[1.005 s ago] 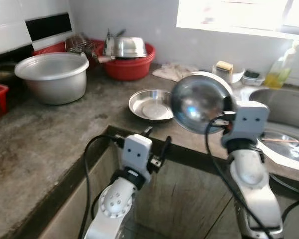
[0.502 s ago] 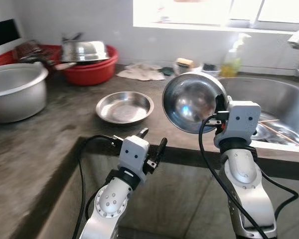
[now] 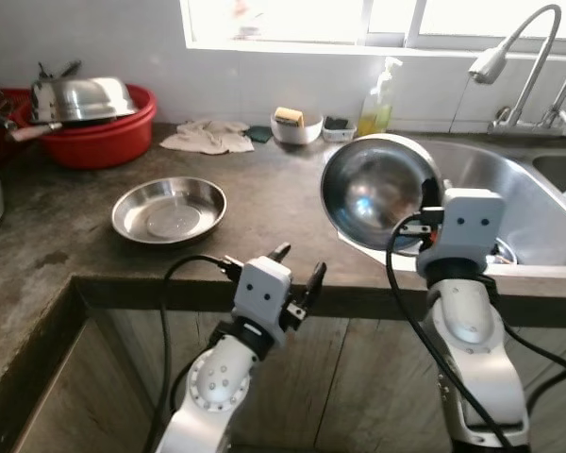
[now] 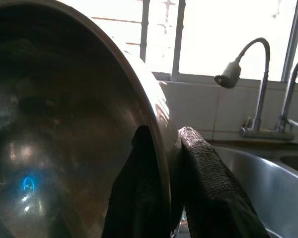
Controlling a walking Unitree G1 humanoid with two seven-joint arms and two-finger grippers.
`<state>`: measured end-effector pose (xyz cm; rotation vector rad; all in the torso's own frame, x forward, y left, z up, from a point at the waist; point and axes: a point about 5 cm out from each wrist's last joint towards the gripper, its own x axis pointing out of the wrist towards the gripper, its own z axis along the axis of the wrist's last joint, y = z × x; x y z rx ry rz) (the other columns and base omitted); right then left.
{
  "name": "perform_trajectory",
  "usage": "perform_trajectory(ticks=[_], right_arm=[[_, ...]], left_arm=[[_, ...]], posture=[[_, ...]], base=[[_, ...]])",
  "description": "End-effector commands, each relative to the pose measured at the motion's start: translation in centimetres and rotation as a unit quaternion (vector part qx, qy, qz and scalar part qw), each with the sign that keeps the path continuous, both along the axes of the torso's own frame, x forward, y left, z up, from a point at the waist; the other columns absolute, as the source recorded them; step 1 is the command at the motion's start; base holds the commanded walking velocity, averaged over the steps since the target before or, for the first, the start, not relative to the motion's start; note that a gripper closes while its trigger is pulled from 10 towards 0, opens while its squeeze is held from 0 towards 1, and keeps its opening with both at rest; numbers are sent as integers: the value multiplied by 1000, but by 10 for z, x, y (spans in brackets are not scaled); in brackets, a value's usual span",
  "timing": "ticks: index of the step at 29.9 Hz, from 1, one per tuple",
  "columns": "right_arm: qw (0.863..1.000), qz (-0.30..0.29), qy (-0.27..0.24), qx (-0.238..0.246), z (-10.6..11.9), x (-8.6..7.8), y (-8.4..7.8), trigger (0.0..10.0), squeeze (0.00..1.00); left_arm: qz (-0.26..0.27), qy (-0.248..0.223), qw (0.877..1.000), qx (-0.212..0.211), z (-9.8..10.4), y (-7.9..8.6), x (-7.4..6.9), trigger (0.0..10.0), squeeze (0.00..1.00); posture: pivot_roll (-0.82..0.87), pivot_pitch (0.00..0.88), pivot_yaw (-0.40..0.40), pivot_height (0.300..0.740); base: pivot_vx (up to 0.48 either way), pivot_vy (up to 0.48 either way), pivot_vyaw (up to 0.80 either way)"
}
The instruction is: Kitchen organization
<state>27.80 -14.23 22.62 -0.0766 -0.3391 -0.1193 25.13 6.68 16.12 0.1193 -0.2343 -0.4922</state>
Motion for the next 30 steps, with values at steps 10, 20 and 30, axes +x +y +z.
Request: perform_trajectory(ticks=[10,20,30], right_arm=[[1000,-11,-24,-5,17,6,-12,10000,0],[1000,-27,-8,-13,26,20,-28,10000,0],[998,-35,37,-29,20,29,-34,10000,0]], left_arm=[[-16,-8,1000,-4,3,-9,-2,10000,0],[-15,-5,1000,-4,1,-10,-4,10000,0],[-21,-4,1000,0,-1,-11,-5,10000,0]], posture=[[55,0,-31,740],[61,0,-38,740],[57,0,-38,740]], base=[[281,-385,0],[319,-355,0],[376,-292,0]])
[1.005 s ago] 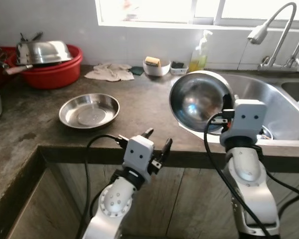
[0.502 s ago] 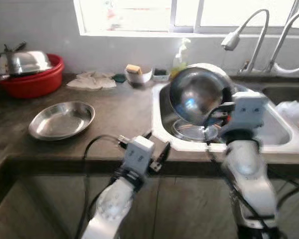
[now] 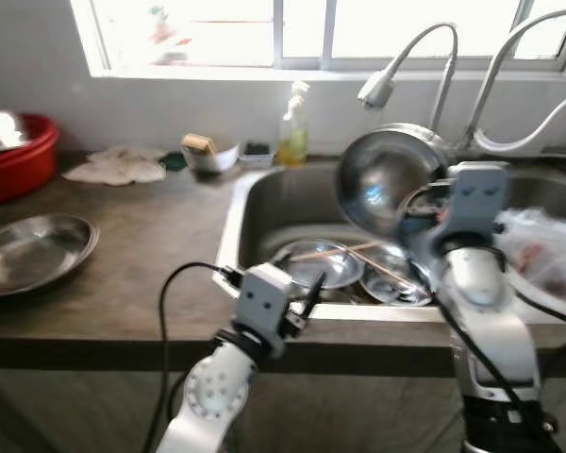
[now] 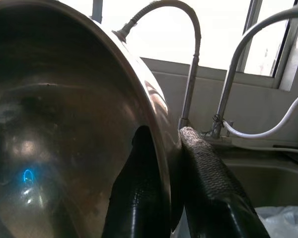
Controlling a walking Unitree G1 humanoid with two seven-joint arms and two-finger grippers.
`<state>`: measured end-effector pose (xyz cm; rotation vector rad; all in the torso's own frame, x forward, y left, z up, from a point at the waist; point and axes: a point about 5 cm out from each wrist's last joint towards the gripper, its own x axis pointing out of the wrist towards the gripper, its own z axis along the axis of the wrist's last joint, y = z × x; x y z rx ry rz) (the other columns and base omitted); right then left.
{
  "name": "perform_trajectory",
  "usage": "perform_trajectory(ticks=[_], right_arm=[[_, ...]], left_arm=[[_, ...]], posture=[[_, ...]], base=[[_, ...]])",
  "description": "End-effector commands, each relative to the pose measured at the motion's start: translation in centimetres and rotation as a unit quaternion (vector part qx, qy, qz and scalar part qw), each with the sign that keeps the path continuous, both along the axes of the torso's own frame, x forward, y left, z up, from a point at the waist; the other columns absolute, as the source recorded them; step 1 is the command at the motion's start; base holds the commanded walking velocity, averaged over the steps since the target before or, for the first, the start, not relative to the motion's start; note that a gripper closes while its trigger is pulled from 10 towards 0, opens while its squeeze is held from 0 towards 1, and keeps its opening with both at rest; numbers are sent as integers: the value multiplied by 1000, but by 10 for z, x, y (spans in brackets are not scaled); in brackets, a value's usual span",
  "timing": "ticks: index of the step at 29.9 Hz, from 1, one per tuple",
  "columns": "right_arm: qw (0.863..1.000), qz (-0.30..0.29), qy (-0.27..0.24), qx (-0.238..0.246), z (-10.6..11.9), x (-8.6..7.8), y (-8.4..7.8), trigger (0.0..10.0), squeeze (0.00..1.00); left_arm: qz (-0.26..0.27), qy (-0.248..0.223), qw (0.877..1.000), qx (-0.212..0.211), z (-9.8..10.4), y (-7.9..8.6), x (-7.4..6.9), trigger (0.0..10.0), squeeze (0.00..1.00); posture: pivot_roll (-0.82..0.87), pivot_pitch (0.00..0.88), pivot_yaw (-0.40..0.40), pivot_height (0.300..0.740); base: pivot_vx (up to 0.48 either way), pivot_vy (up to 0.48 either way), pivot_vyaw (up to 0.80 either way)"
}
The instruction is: Kitchen organization
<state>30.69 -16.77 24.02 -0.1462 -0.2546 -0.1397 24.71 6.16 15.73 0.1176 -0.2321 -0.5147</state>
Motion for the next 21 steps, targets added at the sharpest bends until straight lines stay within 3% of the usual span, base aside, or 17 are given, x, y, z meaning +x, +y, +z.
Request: perform_trajectory(ticks=[1,10,11,12,13,14,21], right_arm=[[1000,-18,-6,0,6,0,-9,10000,0],[1000,-18,-2,0,6,1,-9,10000,0],[997,6,81,-9,-2,28,-15,10000,0],[997,6,81,-9,-2,28,-15,10000,0],[982,24,189,2,-11,56,-28,10000,0],[974,23,224,13,-16,63,-32,10000,0],[966,23,256,31,-25,71,-34,10000,0]], left_arm=[[-10,-6,1000,-1,3,-6,-1,10000,0],[-10,-6,1000,-1,3,-6,-1,10000,0],[-6,2,1000,-5,2,-5,0,10000,0],[-6,2,1000,-5,2,-5,0,10000,0],[0,12,1000,-11,1,-5,0,10000,0],[2,14,1000,-13,1,-5,0,10000,0],[4,16,1000,-12,1,-4,-3,10000,0]], posture=[[57,0,-38,740],[57,0,-38,740],[60,1,-55,740],[60,1,-55,740],[61,6,-55,740],[65,12,-58,740],[77,21,-65,740]], base=[[379,-289,0],[379,-289,0],[0,0,0],[0,0,0],[0,0,0],[0,0,0],[0,0,0]])
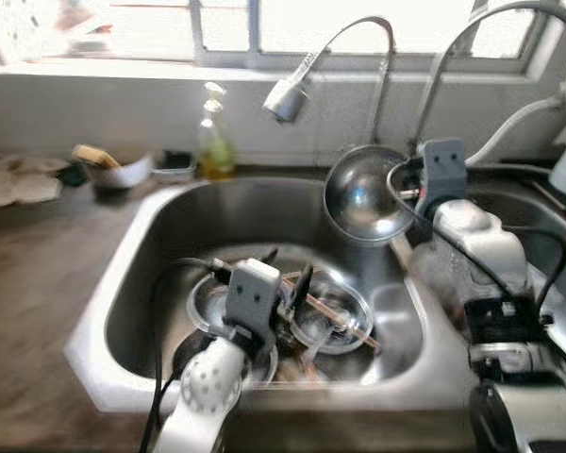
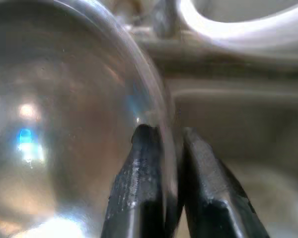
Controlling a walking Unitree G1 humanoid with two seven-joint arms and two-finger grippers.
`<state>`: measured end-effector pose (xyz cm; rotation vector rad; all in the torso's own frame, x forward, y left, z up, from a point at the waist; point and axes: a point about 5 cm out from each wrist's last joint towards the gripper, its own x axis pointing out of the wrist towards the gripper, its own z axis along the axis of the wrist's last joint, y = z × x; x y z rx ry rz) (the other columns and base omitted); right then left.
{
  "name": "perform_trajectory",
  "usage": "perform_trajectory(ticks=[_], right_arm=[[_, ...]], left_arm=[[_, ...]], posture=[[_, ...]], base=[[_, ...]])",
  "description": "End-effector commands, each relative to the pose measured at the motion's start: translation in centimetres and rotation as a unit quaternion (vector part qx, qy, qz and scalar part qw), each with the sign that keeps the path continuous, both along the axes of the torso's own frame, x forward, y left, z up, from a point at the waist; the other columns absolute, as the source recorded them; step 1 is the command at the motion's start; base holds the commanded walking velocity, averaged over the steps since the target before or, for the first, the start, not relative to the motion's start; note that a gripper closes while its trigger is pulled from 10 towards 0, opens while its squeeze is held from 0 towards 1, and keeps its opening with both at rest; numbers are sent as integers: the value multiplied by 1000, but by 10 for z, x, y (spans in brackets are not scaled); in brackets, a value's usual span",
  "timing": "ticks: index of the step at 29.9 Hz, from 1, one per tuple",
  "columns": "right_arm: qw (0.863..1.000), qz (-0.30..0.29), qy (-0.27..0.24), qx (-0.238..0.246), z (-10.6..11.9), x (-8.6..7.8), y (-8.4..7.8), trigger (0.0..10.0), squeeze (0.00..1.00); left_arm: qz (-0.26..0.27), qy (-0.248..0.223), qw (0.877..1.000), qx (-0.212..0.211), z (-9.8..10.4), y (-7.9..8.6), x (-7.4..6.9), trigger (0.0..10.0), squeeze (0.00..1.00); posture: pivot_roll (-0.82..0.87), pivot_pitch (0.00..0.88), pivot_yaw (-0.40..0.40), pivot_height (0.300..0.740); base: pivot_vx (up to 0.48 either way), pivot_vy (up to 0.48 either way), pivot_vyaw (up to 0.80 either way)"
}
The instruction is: Kitchen organization
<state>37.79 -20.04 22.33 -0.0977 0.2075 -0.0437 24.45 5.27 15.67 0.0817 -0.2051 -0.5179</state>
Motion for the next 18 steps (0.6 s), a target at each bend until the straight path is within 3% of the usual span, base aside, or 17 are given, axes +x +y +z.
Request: perform_trajectory(ticks=[1,4,10,12,18], right_arm=[[999,-6,33,-3,-9,2,-1,10000,0],[996,27,86,4,-19,10,4,10000,0],[992,71,107,-4,-27,10,17,10000,0],[991,74,109,-8,-29,11,18,10000,0],[991,66,113,-6,-29,15,16,10000,0]], left_arm=[[7,-1,1000,2,2,5,-1,10000,0],[13,3,1000,3,1,9,-3,10000,0],[12,11,1000,3,0,8,-4,10000,0],[11,14,1000,3,-1,8,-4,10000,0],[9,11,1000,8,-1,8,-5,10000,0]], posture=[[80,24,-67,740],[81,27,-63,740],[78,23,-61,740],[77,17,-62,740],[78,14,-66,740]], base=[[0,0,0],[0,0,0],[-49,125,0],[0,429,0],[0,0,0]])
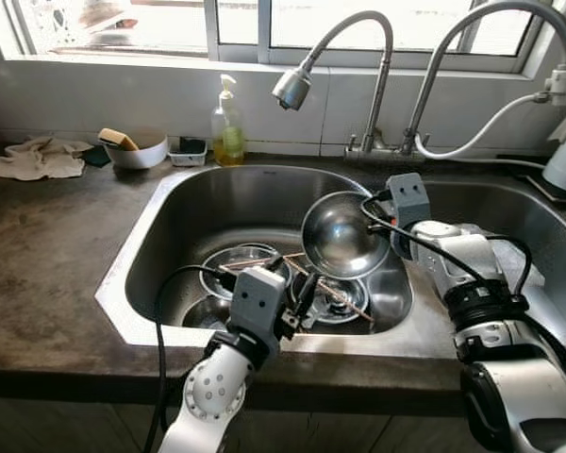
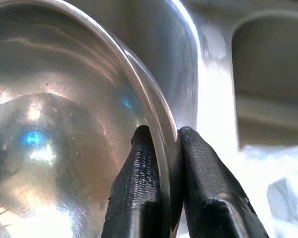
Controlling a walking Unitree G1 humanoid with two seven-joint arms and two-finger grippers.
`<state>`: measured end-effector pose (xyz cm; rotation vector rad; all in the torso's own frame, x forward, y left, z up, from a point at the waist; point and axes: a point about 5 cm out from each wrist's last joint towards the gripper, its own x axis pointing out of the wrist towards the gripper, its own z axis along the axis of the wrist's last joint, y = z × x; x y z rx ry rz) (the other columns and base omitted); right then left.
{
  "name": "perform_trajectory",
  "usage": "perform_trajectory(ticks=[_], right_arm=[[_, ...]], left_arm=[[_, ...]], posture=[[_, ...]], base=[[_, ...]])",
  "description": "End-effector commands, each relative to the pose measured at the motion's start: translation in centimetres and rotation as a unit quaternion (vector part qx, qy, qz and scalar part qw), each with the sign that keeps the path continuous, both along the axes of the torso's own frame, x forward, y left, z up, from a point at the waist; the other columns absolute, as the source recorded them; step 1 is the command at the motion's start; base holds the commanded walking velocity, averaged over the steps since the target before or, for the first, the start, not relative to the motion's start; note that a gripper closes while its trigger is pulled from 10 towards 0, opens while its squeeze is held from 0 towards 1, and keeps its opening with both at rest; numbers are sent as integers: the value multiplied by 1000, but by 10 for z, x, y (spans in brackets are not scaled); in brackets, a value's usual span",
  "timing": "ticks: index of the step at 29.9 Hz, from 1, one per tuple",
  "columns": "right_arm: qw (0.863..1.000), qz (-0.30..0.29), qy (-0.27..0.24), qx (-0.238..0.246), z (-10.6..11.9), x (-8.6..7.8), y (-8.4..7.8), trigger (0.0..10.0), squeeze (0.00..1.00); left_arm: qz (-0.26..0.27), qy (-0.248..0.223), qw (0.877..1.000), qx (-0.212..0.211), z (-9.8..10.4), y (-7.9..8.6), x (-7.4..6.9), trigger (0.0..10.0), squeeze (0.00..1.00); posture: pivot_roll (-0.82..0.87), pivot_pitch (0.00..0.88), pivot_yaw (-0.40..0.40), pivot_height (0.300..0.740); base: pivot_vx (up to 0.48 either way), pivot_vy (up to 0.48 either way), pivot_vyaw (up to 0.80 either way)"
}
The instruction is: Kitchen organization
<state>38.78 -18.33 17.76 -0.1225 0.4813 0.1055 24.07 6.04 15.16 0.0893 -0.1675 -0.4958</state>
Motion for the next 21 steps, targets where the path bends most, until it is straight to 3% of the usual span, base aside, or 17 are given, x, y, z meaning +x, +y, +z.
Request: perform_trajectory(ticks=[1,15,21], right_arm=[[1000,-1,-28,-5,17,6,-1,10000,0],[999,30,-13,-1,7,6,5,10000,0],[998,39,-39,-14,16,9,7,10000,0]], left_arm=[[-3,-5,1000,0,4,0,-1,10000,0],[-1,-3,1000,-2,4,-1,0,10000,0],[0,-2,1000,-3,5,-1,0,10000,0]], posture=[[79,18,-67,740],[74,32,-66,740],[73,39,-63,740]], base=[[0,0,0],[0,0,0],[0,0,0]])
